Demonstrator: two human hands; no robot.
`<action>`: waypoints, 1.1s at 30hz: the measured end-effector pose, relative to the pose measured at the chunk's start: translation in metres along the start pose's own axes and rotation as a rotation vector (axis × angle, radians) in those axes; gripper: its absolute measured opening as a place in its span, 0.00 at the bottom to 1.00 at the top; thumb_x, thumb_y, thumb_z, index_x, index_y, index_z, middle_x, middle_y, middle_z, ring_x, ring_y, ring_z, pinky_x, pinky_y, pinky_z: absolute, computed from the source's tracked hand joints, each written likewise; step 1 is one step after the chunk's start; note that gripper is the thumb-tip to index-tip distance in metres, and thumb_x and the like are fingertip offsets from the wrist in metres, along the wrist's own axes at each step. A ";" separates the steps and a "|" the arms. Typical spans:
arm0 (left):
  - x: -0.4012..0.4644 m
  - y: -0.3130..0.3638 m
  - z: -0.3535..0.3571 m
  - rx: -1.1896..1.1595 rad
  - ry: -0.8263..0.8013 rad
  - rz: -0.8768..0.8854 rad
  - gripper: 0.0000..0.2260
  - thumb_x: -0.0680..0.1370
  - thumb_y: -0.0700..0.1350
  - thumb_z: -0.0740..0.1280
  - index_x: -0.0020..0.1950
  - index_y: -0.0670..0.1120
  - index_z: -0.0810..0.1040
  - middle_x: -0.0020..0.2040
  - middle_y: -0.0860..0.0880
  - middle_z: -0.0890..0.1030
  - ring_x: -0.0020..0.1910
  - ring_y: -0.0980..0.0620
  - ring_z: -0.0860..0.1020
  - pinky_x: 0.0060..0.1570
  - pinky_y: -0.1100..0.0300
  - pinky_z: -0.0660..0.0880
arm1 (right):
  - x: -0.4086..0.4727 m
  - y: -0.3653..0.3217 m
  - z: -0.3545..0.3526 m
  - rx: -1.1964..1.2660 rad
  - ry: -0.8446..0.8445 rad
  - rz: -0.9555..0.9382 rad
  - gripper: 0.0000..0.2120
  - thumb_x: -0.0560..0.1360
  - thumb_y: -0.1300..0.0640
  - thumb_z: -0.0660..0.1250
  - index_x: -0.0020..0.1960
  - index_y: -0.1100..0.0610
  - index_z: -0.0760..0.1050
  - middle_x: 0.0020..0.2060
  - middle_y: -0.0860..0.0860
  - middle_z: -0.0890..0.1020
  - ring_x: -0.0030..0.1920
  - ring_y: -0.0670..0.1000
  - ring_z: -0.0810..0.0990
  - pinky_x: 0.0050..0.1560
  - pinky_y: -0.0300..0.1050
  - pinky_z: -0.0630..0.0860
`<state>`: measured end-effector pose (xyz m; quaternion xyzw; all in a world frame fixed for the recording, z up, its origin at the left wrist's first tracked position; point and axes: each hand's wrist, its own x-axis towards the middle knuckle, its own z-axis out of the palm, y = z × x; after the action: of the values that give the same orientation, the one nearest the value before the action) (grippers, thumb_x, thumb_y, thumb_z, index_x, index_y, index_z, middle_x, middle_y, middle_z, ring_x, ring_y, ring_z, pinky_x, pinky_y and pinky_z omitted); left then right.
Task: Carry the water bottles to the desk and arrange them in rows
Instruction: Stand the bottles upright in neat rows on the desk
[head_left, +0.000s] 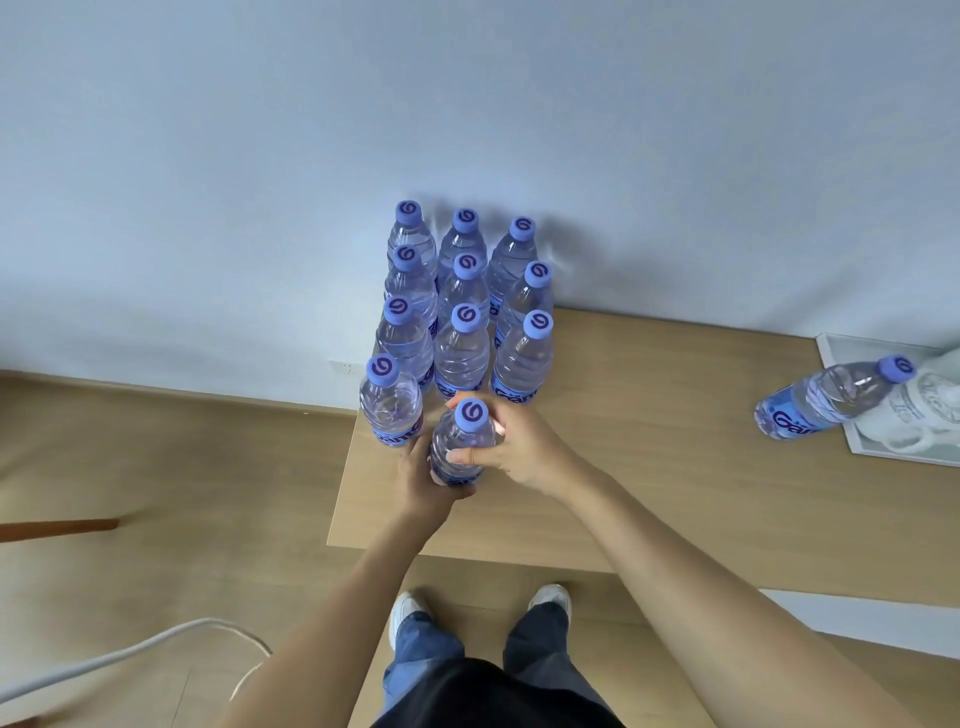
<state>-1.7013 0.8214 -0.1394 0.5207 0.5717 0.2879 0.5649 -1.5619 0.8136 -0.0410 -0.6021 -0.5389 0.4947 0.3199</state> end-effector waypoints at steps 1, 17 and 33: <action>0.000 -0.002 0.002 -0.037 0.027 -0.010 0.34 0.60 0.25 0.77 0.58 0.51 0.73 0.53 0.57 0.74 0.56 0.45 0.76 0.52 0.55 0.77 | 0.001 0.003 0.001 -0.001 0.008 -0.016 0.18 0.67 0.53 0.77 0.52 0.44 0.75 0.48 0.37 0.81 0.48 0.30 0.75 0.53 0.25 0.70; 0.012 -0.001 0.027 -0.151 0.351 -0.148 0.29 0.63 0.30 0.78 0.60 0.43 0.74 0.50 0.52 0.79 0.40 0.78 0.75 0.36 0.81 0.69 | 0.030 0.004 -0.013 -0.283 -0.003 -0.078 0.32 0.69 0.55 0.78 0.70 0.53 0.70 0.62 0.48 0.71 0.66 0.48 0.69 0.67 0.39 0.64; 0.022 0.004 0.041 -0.221 0.428 -0.219 0.28 0.63 0.32 0.79 0.59 0.45 0.74 0.50 0.57 0.79 0.46 0.62 0.77 0.46 0.67 0.72 | 0.034 0.006 -0.018 -0.315 0.069 -0.130 0.26 0.70 0.57 0.78 0.63 0.57 0.71 0.59 0.48 0.71 0.61 0.49 0.70 0.63 0.42 0.68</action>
<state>-1.6576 0.8319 -0.1516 0.3183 0.6963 0.3891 0.5123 -1.5453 0.8477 -0.0500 -0.6256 -0.6362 0.3612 0.2711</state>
